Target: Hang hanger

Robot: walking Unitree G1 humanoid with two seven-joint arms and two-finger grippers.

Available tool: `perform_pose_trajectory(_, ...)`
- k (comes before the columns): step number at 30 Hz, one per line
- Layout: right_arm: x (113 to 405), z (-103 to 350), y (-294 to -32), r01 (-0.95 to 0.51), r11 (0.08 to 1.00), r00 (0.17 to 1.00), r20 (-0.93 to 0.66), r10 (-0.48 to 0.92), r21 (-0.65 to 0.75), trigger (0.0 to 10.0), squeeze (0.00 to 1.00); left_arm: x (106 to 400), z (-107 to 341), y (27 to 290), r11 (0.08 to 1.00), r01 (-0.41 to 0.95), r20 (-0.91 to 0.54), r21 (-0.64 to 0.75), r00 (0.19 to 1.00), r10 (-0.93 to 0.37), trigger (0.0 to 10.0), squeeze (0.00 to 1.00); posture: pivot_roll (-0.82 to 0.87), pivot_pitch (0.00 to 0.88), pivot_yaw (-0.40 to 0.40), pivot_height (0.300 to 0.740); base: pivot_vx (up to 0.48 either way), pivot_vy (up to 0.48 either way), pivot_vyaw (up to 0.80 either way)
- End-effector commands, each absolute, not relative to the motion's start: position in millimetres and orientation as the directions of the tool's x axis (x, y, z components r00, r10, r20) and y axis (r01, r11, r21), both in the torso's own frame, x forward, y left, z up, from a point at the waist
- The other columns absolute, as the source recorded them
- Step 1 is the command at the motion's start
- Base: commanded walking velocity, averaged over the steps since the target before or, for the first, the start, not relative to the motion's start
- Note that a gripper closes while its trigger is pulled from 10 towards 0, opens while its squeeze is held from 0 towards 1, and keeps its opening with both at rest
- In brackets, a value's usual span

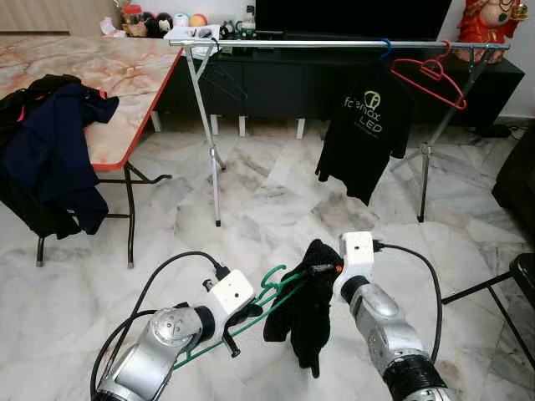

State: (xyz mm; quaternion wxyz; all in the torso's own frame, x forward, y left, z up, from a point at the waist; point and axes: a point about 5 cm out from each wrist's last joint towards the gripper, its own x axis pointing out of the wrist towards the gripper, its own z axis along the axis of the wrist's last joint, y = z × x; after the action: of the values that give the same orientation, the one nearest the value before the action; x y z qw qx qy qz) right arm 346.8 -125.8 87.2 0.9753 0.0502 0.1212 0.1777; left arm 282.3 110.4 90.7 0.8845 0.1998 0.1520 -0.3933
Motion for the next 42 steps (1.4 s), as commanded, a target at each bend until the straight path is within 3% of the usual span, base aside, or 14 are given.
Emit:
perform_pose_trajectory(1, 347, 99, -122, -0.393, 0.913, 0.896, -0.178, 0.408, 0.112, 10.0, 0.0, 284, 93, 110, 0.612, 0.757, -0.41, 0.23, 0.646, -0.644, 10.0, 0.0, 0.06, 0.108, -0.02, 0.74, 0.0, 0.0, 0.0)
perform_pose_trajectory(3, 343, 110, -112, -0.516, 0.856, 0.843, -0.153, 0.516, 0.046, 10.0, 0.0, 285, 93, 108, 0.612, 0.757, -0.407, 0.228, 0.645, -0.646, 10.0, 0.0, 0.05, 0.112, -0.02, 0.74, 0.0, 0.0, 0.0)
perform_pose_trajectory(6, 339, 120, -105, -0.581, 0.814, 0.805, -0.135, 0.578, 0.018, 10.0, 0.0, 285, 93, 107, 0.613, 0.757, -0.406, 0.228, 0.646, -0.647, 10.0, 0.0, 0.05, 0.113, -0.021, 0.74, 0.0, 0.0, 0.0)
perform_pose_trajectory(16, 335, 127, -102, -0.575, 0.817, 0.803, -0.159, 0.574, 0.044, 10.0, 0.0, 289, 92, 109, 0.639, 0.727, -0.402, 0.253, 0.68, -0.613, 10.0, 0.0, 0.05, 0.12, -0.023, 0.74, 0.0, 0.0, 0.0)
perform_pose_trajectory(22, 320, 130, -101, -0.714, 0.698, 0.695, -0.164, 0.7, -0.047, 10.0, 0.0, 289, 93, 106, 0.638, 0.729, -0.394, 0.248, 0.678, -0.621, 10.0, 0.0, 0.04, 0.123, -0.024, 0.74, 0.0, 0.0, 0.0)
perform_pose_trajectory(24, 310, 138, -103, -0.79, 0.61, 0.611, -0.147, 0.778, -0.054, 10.0, 0.0, 289, 92, 104, 0.638, 0.73, -0.391, 0.246, 0.677, -0.624, 10.0, 0.0, 0.04, 0.124, -0.024, 0.74, 0.0, 0.0, 0.0)
perform_pose_trajectory(29, 298, 136, -112, -0.854, 0.506, 0.52, -0.206, 0.829, -0.12, 10.0, 0.0, 290, 94, 102, 0.65, 0.721, -0.363, 0.24, 0.688, -0.628, 10.0, 0.0, 0.04, 0.124, -0.025, 0.74, 0.0, 0.0, 0.0)
perform_pose_trajectory(31, 299, 135, -117, -0.848, 0.514, 0.53, -0.218, 0.82, -0.127, 10.0, 0.0, 291, 95, 102, 0.654, 0.717, -0.357, 0.24, 0.692, -0.627, 10.0, 0.0, 0.04, 0.124, -0.025, 0.74, 0.0, 0.0, 0.0)
perform_pose_trajectory(34, 320, 135, -140, -0.72, 0.669, 0.694, -0.232, 0.682, -0.186, 10.0, 0.0, 292, 96, 103, 0.667, 0.704, -0.34, 0.243, 0.706, -0.621, 10.0, 0.0, 0.04, 0.123, -0.024, 0.74, 0.0, 0.0, 0.0)
perform_pose_trajectory(36, 328, 144, -148, -0.657, 0.738, 0.753, -0.177, 0.634, -0.152, 10.0, 0.0, 293, 97, 104, 0.675, 0.699, -0.332, 0.238, 0.711, -0.619, 10.0, 0.0, 0.04, 0.123, -0.024, 0.74, 0.0, 0.0, 0.0)
perform_pose_trajectory(38, 327, 149, -147, -0.664, 0.734, 0.748, -0.151, 0.646, -0.143, 10.0, 0.0, 293, 97, 104, 0.675, 0.698, -0.331, 0.238, 0.712, -0.62, 10.0, 0.0, 0.04, 0.119, -0.022, 0.74, 0.0, 0.0, 0.0)
perform_pose_trajectory(42, 315, 159, -136, -0.77, 0.623, 0.636, -0.092, 0.766, -0.137, 10.0, 0.0, 293, 99, 101, 0.684, 0.697, -0.305, 0.217, 0.714, -0.631, 10.0, 0.0, 0.04, 0.117, -0.022, 0.74, 0.0, 0.0, 0.0)
